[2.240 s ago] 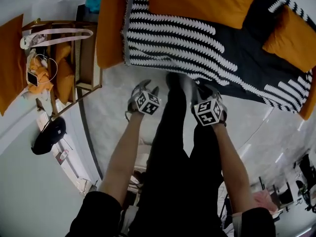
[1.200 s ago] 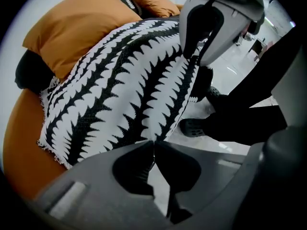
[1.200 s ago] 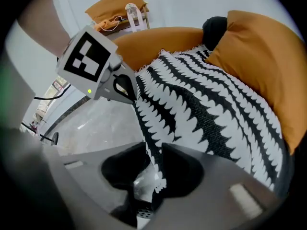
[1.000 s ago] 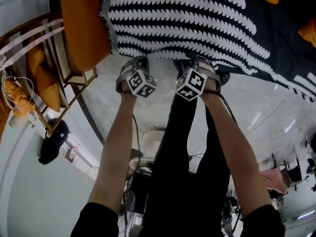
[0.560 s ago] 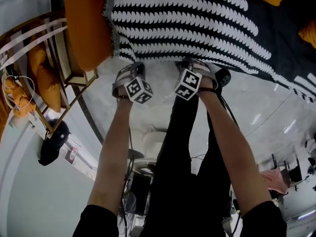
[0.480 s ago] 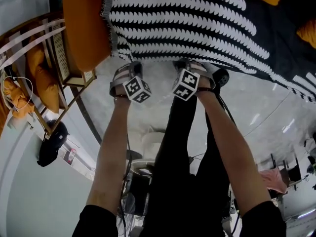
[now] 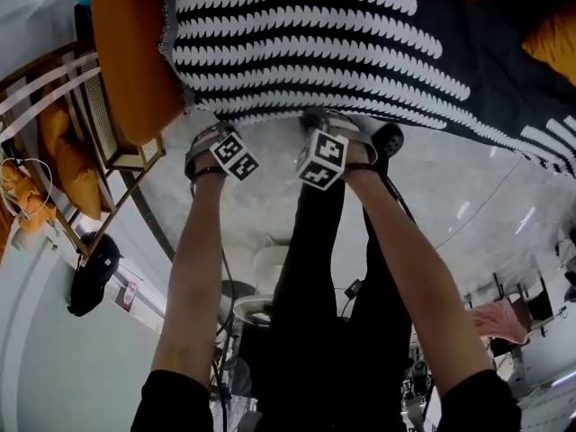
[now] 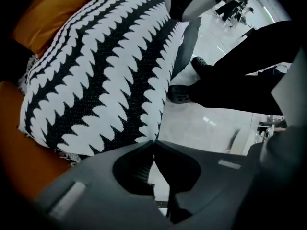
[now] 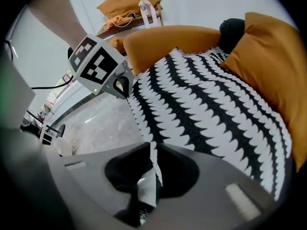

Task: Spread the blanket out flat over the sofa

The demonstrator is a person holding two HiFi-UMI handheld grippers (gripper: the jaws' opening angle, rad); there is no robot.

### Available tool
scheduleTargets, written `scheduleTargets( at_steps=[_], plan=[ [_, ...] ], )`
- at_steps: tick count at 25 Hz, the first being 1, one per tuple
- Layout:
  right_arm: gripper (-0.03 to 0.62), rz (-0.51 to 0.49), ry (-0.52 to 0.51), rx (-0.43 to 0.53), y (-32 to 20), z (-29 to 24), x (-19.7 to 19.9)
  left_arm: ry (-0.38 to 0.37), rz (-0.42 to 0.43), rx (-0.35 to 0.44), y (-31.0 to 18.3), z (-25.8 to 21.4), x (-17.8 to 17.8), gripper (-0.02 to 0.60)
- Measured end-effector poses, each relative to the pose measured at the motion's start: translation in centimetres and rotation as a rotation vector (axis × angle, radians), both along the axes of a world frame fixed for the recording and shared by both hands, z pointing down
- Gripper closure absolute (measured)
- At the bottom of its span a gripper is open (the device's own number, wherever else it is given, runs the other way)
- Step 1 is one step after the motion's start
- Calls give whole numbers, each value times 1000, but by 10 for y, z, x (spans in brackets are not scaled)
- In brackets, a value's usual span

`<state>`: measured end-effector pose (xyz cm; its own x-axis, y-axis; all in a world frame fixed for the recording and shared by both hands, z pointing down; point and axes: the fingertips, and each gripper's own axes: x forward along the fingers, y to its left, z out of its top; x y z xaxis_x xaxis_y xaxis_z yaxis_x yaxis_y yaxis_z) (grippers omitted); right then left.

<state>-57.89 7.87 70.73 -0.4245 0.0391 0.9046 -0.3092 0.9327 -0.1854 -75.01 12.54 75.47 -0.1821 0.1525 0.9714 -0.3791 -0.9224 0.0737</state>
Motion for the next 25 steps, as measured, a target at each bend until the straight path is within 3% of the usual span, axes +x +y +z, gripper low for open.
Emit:
scheduleTargets(
  at_steps=[3,7,8,9,10,13,18,25],
  plan=[
    [545,21,-4,9,-11,7,15,-44,-52,-7,-4,10,-1,569],
    [545,71,22,22,-27,6,31,-54,-190,22,-13,17,-1,566],
    [545,80,29,24,-30,3,33,-59,-217,14,-12,16,-3,514],
    [545,87,34,26,-32,-3,36,-63,-241,6,-11,14,-6,403],
    [545,94,38,32,-35,-10,40,-67,-264,7,-10,9,-8,376],
    [545,135,47,55,-44,-40,56,-55,-316,48,-17,-17,-8,374],
    [545,204,51,113,-58,-114,77,55,-408,179,-45,-89,17,365],
    [545,349,15,214,-77,-233,125,294,-486,383,-88,-223,108,367]
  ],
)
